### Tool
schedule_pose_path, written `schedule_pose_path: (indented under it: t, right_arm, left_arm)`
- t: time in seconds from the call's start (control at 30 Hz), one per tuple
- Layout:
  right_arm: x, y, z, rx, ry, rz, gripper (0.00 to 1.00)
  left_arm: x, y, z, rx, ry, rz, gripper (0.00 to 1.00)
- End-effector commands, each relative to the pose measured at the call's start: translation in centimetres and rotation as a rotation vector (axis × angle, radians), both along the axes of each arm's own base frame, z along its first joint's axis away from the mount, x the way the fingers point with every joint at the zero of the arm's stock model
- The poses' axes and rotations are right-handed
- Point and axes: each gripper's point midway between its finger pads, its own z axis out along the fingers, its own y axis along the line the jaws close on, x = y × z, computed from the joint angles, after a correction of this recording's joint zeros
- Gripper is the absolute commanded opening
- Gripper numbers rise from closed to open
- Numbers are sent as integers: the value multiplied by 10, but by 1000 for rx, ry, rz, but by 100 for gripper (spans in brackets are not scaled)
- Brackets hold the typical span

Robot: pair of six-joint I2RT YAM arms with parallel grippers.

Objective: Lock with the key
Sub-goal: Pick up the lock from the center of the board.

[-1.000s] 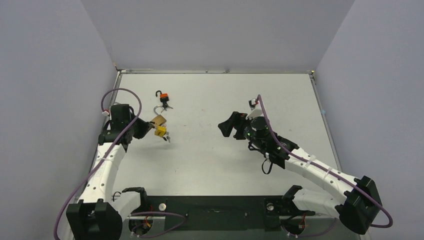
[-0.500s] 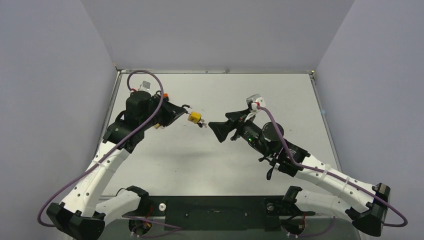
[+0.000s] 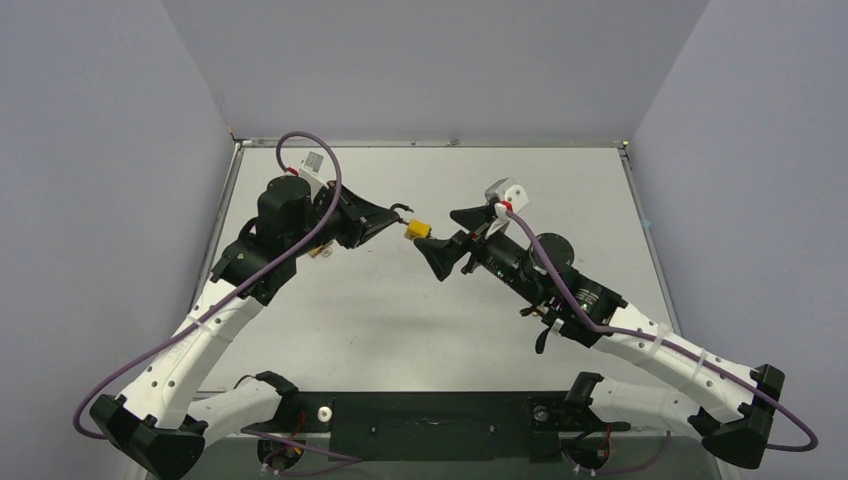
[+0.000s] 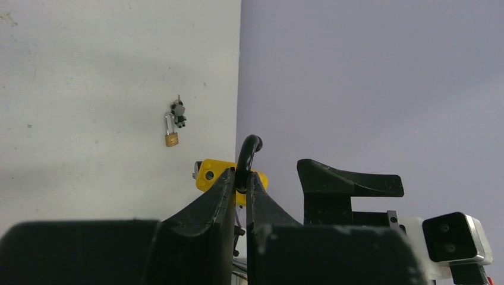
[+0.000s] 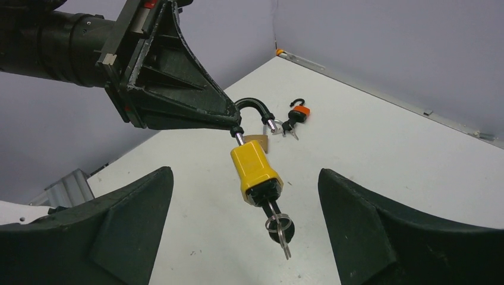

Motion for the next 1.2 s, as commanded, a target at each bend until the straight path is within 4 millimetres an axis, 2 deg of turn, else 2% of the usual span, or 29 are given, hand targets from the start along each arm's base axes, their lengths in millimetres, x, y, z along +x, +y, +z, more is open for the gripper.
schedule_pose_path:
  t: [0.0,0.2,0.43,0.6,0.93,1.17]
  right_arm:
    - [-8,6,13,-41,-53,63,87]
    - [-11,12,11,-65,-63,90,85]
    - [-9,12,8,-75,-68,79,78]
    - [-7,9,19,-38,-85,62,64]
    - [-8,6,26,16,-84,48,45]
    - [-6,7,21,13,-64,40,19]
  left_arm:
    - [-15,-11,81,-186,-176,-81,0]
    - [-25,-16,99,-232,-202,-124,0]
    - [-31,-16,104,-245,-208,-135,0]
    - [-33,-16,105,-246,-207,-138,0]
    - [-34,-20,104,-245,-203,-142,0]
    - [-35,-23,104,-250,-206,-144,0]
